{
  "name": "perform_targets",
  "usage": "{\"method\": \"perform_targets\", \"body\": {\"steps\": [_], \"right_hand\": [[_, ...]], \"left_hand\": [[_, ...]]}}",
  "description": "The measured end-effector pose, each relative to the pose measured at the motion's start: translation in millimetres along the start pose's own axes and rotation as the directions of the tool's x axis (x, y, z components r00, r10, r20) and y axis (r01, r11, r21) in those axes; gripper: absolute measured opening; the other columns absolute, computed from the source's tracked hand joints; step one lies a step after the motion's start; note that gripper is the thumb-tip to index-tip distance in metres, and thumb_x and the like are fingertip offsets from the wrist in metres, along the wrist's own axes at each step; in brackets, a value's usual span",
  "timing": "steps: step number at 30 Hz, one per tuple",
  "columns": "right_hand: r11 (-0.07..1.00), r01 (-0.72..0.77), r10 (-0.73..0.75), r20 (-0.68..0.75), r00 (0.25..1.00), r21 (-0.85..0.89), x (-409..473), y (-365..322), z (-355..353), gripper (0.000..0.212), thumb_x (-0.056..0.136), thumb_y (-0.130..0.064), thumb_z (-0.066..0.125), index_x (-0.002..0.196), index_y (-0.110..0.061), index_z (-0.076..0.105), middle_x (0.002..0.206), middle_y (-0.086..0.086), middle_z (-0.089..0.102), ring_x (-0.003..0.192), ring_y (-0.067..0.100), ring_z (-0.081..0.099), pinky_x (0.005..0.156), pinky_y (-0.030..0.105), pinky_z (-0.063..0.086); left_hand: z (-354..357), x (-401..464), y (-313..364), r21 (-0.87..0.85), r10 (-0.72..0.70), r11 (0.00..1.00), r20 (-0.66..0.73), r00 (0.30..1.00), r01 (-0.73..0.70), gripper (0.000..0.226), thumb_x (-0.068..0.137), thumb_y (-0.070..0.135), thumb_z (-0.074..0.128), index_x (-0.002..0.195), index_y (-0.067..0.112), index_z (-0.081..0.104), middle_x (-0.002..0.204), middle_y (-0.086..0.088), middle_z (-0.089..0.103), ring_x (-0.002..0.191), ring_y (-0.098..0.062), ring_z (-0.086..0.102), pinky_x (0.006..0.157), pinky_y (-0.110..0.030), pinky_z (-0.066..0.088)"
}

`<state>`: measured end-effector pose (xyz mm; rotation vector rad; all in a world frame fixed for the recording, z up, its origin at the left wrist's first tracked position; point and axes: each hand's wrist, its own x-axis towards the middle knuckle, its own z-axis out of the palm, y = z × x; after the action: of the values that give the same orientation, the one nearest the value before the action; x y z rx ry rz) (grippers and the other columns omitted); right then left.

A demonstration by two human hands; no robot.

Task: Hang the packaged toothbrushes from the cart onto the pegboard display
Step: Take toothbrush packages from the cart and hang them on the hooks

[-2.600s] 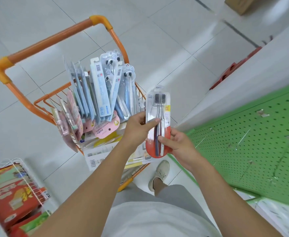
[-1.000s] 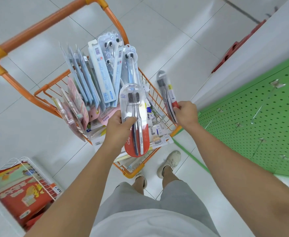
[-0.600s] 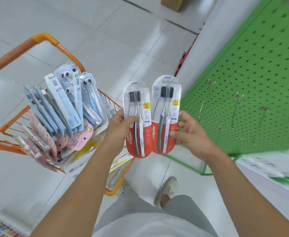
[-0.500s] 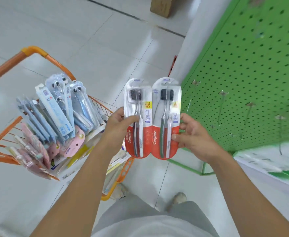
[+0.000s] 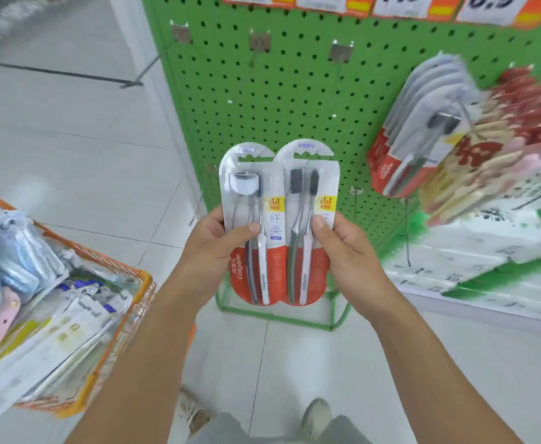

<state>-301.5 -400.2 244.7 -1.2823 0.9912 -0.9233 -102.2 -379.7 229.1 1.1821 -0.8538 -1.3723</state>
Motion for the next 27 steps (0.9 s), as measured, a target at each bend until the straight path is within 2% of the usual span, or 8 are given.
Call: {"method": "perform_targets", "body": {"steps": [2,5,7,11,15,18,21,27], "right_hand": [[0.998,0.061,-0.059,-0.046,0.997,0.028,-7,-4,-30,0.022,0.106,-0.013,0.046,0.12,-0.008,0.063,0.103,-0.002,0.077,0.092,0.01,0.072,0.076,0.02,0.054],[0.987,0.122,-0.113,-0.085,0.99,0.104,-14,-8,-63,0.022,0.102,0.001,0.05,0.122,-0.002,0.059,0.106,0.009,0.075,0.095,0.02,0.071,0.082,0.032,0.059],[0.979,0.152,-0.137,-0.109,0.985,0.139,-18,-12,-77,0.022,0.1,0.004,0.051,0.119,-0.003,0.06,0.103,0.007,0.076,0.094,0.02,0.071,0.081,0.031,0.059],[0.952,0.216,-0.17,-0.212,0.962,0.218,-23,-18,-94,0.025,0.1,0.004,0.051,0.121,-0.005,0.061,0.1,0.002,0.077,0.093,0.016,0.072,0.078,0.026,0.057],[0.938,0.257,-0.172,-0.328,0.929,0.234,-22,-22,-113,0.024,0.1,0.002,0.052,0.117,-0.011,0.064,0.1,0.0,0.076,0.09,0.013,0.072,0.076,0.024,0.056],[0.951,0.226,-0.144,-0.345,0.928,0.212,-20,-19,-124,0.026,0.101,0.001,0.051,0.118,-0.013,0.065,0.104,0.003,0.077,0.093,0.018,0.073,0.076,0.029,0.057],[0.964,0.19,-0.12,-0.337,0.934,0.185,-16,-15,-130,0.026,0.102,0.0,0.051,0.12,-0.013,0.064,0.105,0.002,0.077,0.095,0.018,0.073,0.077,0.028,0.058],[0.962,0.204,-0.132,-0.342,0.93,0.183,-5,-11,-135,0.023,0.101,-0.001,0.052,0.12,-0.009,0.063,0.103,0.002,0.077,0.092,0.017,0.073,0.076,0.028,0.057]], "left_hand": [[33,0,-5,-0.022,-0.009,1.0,0.007,1.0,0.009,0.045,0.078,0.012,0.076,0.122,0.015,0.065,0.112,-0.01,0.075,0.099,-0.027,0.073,0.078,-0.034,0.058],[64,0,-10,-0.016,-0.019,1.0,-0.003,1.0,0.019,0.042,0.078,0.017,0.07,0.12,0.014,0.065,0.111,-0.01,0.075,0.1,-0.028,0.073,0.084,-0.04,0.057],[79,0,-10,0.001,-0.016,1.0,0.007,1.0,0.016,0.041,0.078,0.016,0.069,0.118,0.014,0.065,0.11,-0.009,0.075,0.1,-0.027,0.072,0.089,-0.043,0.056],[105,5,-2,0.006,0.043,0.999,0.05,0.998,-0.043,0.038,0.078,0.01,0.078,0.114,0.018,0.068,0.11,-0.007,0.076,0.1,-0.023,0.072,0.083,-0.033,0.057],[126,11,5,-0.004,0.073,0.997,0.064,0.995,-0.073,0.036,0.078,0.013,0.072,0.113,0.02,0.069,0.109,-0.005,0.076,0.099,-0.021,0.073,0.083,-0.031,0.058],[135,15,3,0.015,0.058,0.998,0.067,0.996,-0.059,0.033,0.085,0.005,0.069,0.115,0.019,0.068,0.108,-0.006,0.076,0.097,-0.021,0.073,0.08,-0.03,0.058],[140,15,1,0.023,0.053,0.998,0.067,0.996,-0.055,0.037,0.08,0.011,0.071,0.116,0.02,0.068,0.109,-0.005,0.076,0.097,-0.02,0.074,0.078,-0.029,0.059],[139,18,-2,0.023,0.035,0.999,0.051,0.998,-0.036,0.033,0.085,0.005,0.068,0.116,0.017,0.068,0.109,-0.007,0.076,0.097,-0.02,0.074,0.079,-0.029,0.058]]}}
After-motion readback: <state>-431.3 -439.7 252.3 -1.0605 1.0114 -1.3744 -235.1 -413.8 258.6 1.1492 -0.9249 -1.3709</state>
